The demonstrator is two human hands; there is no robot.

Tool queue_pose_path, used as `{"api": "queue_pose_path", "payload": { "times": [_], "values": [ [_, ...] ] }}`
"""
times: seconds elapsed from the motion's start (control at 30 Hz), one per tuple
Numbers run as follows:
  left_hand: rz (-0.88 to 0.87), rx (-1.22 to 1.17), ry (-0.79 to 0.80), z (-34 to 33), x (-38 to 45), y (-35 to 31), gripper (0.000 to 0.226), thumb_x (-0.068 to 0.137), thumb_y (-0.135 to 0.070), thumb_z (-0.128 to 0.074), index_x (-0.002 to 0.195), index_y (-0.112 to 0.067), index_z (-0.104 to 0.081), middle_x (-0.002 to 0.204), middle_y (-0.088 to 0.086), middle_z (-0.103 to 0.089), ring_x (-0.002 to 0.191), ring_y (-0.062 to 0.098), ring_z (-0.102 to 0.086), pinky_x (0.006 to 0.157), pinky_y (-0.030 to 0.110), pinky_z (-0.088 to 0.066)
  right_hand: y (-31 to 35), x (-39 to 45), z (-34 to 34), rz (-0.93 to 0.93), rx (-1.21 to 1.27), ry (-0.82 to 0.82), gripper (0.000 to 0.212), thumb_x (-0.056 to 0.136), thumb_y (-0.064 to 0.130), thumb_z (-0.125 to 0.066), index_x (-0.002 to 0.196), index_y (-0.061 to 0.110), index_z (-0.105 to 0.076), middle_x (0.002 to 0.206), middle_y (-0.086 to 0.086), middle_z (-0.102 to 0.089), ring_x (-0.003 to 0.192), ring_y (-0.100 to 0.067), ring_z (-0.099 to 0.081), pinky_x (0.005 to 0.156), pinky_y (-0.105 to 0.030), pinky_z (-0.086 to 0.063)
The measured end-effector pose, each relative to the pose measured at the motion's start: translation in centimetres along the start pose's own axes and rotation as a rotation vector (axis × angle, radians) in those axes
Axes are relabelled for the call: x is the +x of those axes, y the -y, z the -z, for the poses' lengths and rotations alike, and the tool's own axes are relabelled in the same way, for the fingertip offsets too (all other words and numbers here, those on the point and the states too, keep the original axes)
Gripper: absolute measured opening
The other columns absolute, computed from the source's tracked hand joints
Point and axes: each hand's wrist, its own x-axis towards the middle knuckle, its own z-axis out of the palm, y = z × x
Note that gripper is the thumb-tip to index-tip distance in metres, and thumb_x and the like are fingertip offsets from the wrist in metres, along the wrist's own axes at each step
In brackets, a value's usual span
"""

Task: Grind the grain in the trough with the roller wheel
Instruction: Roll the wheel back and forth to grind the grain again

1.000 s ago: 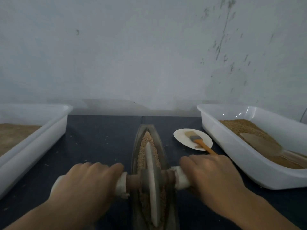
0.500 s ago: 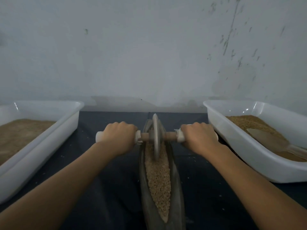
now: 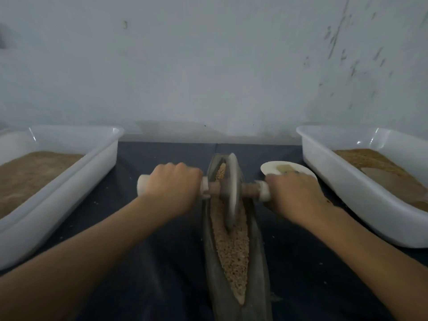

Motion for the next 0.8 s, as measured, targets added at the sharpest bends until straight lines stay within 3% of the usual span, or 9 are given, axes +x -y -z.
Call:
{"api": "queue_pose_path", "payload": {
  "times": [0.13, 0.27, 0.33, 0.4, 0.47, 0.57, 0.67, 0.73, 0.8],
  "values": [
    [0.006, -0.042, 0.015, -1.0, 3.6, 0.9, 0.008, 0.081, -0.028, -0.059, 0.088, -0.026, -0.055, 0.084, -0.002, -0.061, 0.07, 0.021, -0.052, 0.063, 0.034, -0.041, 0.2, 4.0, -1.0, -0.021, 0.016, -0.024, 0.022, 0.082, 0.037, -0.06, 0.079, 0.027, -0.041, 0.085, -0.002, -0.063, 0.074, -0.026, -0.058, 0.057, -0.032, -0.033],
    [0.014, -0.065, 0.005, -1.5, 0.8, 0.8, 0.021, 0.082, -0.033, -0.06, 0.079, -0.032, -0.039, 0.072, -0.009, -0.046, 0.066, 0.018, -0.047, 0.062, 0.034, -0.038, 0.6, 1.1, 0.3, 0.035, -0.045, -0.119, 0.03, 0.079, 0.032, -0.065, 0.076, 0.024, -0.035, 0.071, 0.002, -0.056, 0.062, -0.022, -0.055, 0.051, -0.03, -0.037],
    [0.007, -0.073, 0.013, -1.5, -2.1, 0.6, 0.03, 0.081, -0.039, -0.06, 0.078, -0.035, -0.031, 0.066, -0.011, -0.036, 0.062, 0.015, -0.04, 0.06, 0.033, -0.035, 0.9, -1.8, 1.3, 0.127, -0.097, -0.144, 0.042, 0.061, 0.029, -0.077, 0.072, 0.025, -0.037, 0.06, 0.003, -0.052, 0.053, -0.022, -0.054, 0.045, -0.024, -0.021],
    [-0.03, -0.062, 0.012, -1.1, -4.9, 0.5, 0.036, 0.079, -0.046, -0.059, 0.078, -0.038, -0.025, 0.063, -0.011, -0.033, 0.056, 0.011, -0.032, 0.055, 0.03, -0.029, 1.2, -4.3, 3.0, 0.195, -0.078, -0.196, 0.053, 0.033, 0.022, -0.087, 0.063, 0.022, -0.043, 0.048, 0.002, -0.048, 0.038, -0.02, -0.046, 0.047, -0.019, -0.002],
    [-0.048, -0.065, 0.02, -0.8, -6.2, 0.6, 0.038, 0.077, -0.05, -0.058, 0.077, -0.039, -0.021, 0.063, -0.012, -0.033, 0.055, 0.011, -0.031, 0.054, 0.03, -0.03, 1.0, -5.7, 3.4, 0.194, -0.031, -0.202, 0.055, 0.023, 0.022, -0.09, 0.059, 0.02, -0.049, 0.044, 0.003, -0.047, 0.032, -0.017, -0.04, 0.05, -0.015, 0.001],
    [-0.038, -0.042, 0.009, -0.2, -5.3, 0.3, 0.033, 0.08, -0.048, -0.058, 0.078, -0.036, -0.027, 0.064, -0.011, -0.031, 0.058, 0.013, -0.032, 0.054, 0.03, -0.03, 0.9, -5.1, 3.3, 0.182, -0.064, -0.053, 0.051, 0.045, 0.039, -0.088, 0.069, 0.027, -0.046, 0.055, 0.005, -0.054, 0.044, -0.015, -0.049, 0.047, -0.019, -0.002],
    [-0.009, -0.038, -0.036, -0.7, -2.3, 0.1, 0.025, 0.082, -0.038, -0.058, 0.079, -0.033, -0.035, 0.064, -0.01, -0.031, 0.058, 0.014, -0.034, 0.053, 0.029, -0.028, 0.9, -1.8, 1.2, 0.116, -0.061, -0.085, 0.038, 0.077, 0.043, -0.067, 0.079, 0.031, -0.031, 0.066, 0.007, -0.048, 0.063, -0.017, -0.051, 0.047, -0.027, -0.012],
    [0.011, -0.059, -0.043, -1.6, 0.2, 0.5, 0.021, 0.082, -0.034, -0.057, 0.08, -0.031, -0.037, 0.066, -0.01, -0.035, 0.06, 0.016, -0.039, 0.057, 0.032, -0.033, 0.8, 1.1, 0.1, 0.069, -0.048, -0.102, 0.035, 0.08, 0.038, -0.064, 0.079, 0.028, -0.03, 0.068, 0.006, -0.051, 0.062, -0.019, -0.049, 0.051, -0.028, -0.022],
    [0.021, -0.087, -0.037, -2.3, 2.2, 1.1, 0.017, 0.082, -0.032, -0.057, 0.08, -0.029, -0.04, 0.07, -0.008, -0.043, 0.063, 0.019, -0.044, 0.059, 0.033, -0.036, 0.8, 3.5, -0.2, 0.081, -0.091, -0.117, 0.036, 0.079, 0.036, -0.067, 0.078, 0.027, -0.031, 0.073, 0.002, -0.06, 0.059, -0.022, -0.048, 0.05, -0.029, -0.021]
  ]
}}
